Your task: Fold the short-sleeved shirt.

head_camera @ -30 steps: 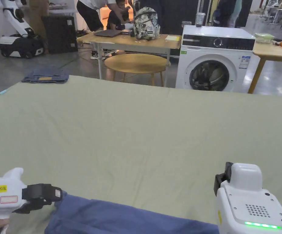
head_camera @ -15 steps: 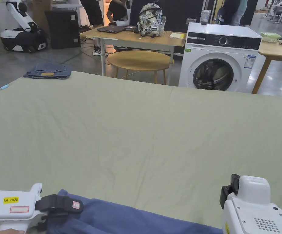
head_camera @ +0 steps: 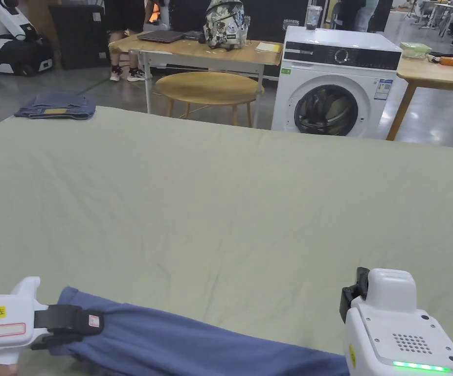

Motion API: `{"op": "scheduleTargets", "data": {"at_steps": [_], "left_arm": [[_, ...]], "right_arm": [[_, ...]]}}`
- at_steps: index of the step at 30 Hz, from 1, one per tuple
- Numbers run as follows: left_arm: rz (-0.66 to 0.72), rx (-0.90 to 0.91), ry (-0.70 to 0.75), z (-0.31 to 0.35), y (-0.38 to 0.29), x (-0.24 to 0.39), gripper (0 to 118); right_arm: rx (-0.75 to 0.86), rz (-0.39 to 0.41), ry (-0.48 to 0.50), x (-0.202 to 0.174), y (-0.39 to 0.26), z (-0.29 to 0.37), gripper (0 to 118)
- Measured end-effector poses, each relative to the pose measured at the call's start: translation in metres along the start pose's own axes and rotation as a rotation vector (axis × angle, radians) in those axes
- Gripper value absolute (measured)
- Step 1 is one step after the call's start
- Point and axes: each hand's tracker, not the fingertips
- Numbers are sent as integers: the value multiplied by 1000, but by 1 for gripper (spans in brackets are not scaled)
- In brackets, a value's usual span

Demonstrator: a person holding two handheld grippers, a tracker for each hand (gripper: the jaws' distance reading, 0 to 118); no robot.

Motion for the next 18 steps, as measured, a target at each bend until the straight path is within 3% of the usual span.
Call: {"op": "scheduleTargets", "data": {"at_steps": [4, 10, 11, 14, 18], "left_arm": [[-17, 30, 21, 28, 13, 4, 5], [-54, 54, 181, 56, 17, 23, 5], [-59, 51, 194, 54, -1, 56, 5], [-80, 45, 168, 50, -11, 82, 5], [-97, 20, 28, 35, -14, 97, 5]], "right_arm": [[5, 1, 9, -1, 1, 1, 0], [-4, 3, 28, -4, -2, -1, 0], [-6, 2, 33, -5, -3, -2, 0], [-9, 11, 41, -7, -4, -3, 0], [-13, 11, 47, -8, -4, -4, 0]]}}
